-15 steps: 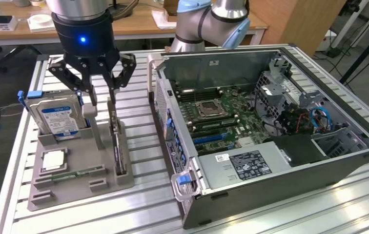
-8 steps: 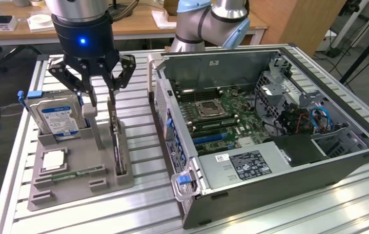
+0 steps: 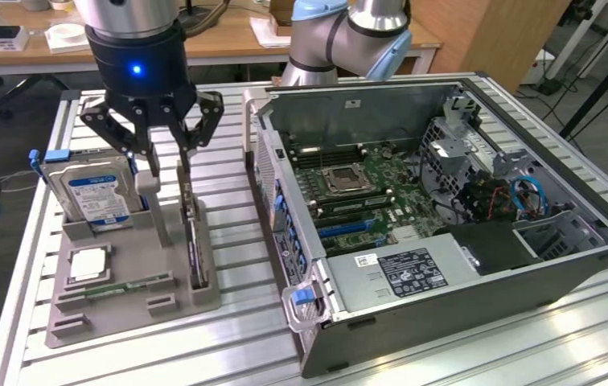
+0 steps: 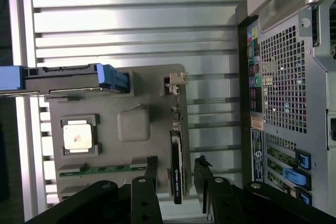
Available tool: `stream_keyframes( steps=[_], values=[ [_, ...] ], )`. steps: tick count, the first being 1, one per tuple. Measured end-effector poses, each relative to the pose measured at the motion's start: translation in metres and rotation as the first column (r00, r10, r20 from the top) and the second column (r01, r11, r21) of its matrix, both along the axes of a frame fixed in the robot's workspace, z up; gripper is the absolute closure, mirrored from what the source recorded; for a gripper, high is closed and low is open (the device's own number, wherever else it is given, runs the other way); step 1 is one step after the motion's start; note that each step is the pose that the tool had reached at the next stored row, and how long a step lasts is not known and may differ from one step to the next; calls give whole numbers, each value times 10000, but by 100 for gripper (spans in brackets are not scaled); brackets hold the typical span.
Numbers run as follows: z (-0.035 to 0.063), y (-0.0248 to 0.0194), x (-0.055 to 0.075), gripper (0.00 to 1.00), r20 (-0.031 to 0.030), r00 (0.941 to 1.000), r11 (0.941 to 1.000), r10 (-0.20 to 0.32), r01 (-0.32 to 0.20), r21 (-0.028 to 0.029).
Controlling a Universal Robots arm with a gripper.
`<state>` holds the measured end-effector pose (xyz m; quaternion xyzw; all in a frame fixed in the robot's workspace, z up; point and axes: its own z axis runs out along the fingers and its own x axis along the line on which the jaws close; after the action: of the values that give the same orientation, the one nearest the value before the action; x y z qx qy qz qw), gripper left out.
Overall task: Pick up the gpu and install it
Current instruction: 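Pick up the gpu and move the gpu toward the slot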
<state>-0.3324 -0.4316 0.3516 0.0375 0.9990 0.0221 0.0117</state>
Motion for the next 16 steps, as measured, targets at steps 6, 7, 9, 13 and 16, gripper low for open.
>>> stream_keyframes(
  steps=[6,7,9,13,16],
  values=[
    [-20,-4,-1,58,1,10000,10000,1,-1,0],
    [-23,-5,-2,58,0,10000,10000,2,-2,-1],
    [-31,-10,-4,58,-1,10000,10000,2,-2,-1],
    [-52,-25,-6,58,0,10000,10000,1,-1,-1],
    [-72,-34,-6,58,2,10000,10000,0,0,0]
  ],
)
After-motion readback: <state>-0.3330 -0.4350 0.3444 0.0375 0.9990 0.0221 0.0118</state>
